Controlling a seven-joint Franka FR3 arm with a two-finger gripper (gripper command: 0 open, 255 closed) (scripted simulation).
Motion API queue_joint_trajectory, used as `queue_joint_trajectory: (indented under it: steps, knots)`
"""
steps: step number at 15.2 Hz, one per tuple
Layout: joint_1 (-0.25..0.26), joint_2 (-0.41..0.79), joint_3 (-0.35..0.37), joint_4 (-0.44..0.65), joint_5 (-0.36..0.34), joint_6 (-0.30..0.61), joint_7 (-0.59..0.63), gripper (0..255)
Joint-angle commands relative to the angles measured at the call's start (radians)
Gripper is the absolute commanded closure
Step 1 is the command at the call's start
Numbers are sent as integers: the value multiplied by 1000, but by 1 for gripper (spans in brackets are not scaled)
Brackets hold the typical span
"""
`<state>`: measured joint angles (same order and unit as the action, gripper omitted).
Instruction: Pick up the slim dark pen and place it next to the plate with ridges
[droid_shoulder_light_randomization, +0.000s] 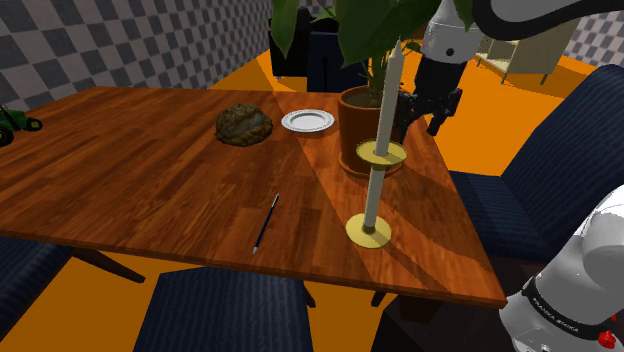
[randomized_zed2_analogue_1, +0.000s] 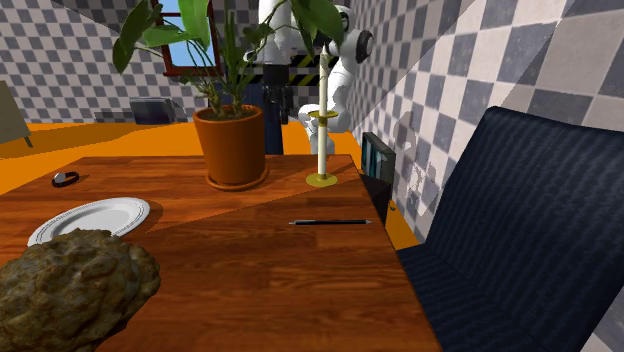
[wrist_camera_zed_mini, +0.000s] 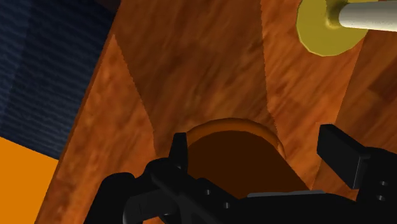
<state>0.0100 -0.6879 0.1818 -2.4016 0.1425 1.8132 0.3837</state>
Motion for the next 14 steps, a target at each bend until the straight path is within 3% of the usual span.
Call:
queue_joint_trajectory:
  steps: [1, 8, 14]
  knots:
    - [1, 43, 60, 7, 10, 42, 80, 0]
    - [-32, 245, 261, 118, -23, 161, 375, 0]
    - [-88, 486, 431, 284, -169, 215, 669, 0]
